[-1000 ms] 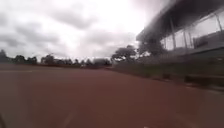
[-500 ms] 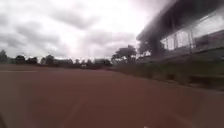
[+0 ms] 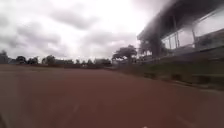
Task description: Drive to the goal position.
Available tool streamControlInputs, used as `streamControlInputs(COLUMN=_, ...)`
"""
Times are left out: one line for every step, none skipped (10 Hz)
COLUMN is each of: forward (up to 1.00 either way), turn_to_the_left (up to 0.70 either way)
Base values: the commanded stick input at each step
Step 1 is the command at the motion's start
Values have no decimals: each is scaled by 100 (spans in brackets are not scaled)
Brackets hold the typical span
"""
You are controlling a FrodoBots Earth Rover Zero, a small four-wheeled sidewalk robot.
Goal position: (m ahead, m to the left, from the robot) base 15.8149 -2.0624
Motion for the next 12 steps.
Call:
streamControlInputs(forward=70, turn_to_the_left=0)
streamControlInputs(forward=70, turn_to_the_left=0)
streamControlInputs(forward=70, turn_to_the_left=0)
streamControlInputs(forward=70, turn_to_the_left=0)
streamControlInputs(forward=70, turn_to_the_left=0)
streamControlInputs(forward=70, turn_to_the_left=0)
streamControlInputs(forward=70, turn_to_the_left=0)
streamControlInputs(forward=70, turn_to_the_left=0)
streamControlInputs(forward=70, turn_to_the_left=0)
streamControlInputs(forward=70, turn_to_the_left=0)
streamControlInputs(forward=70, turn_to_the_left=0)
streamControlInputs(forward=70, turn_to_the_left=0)
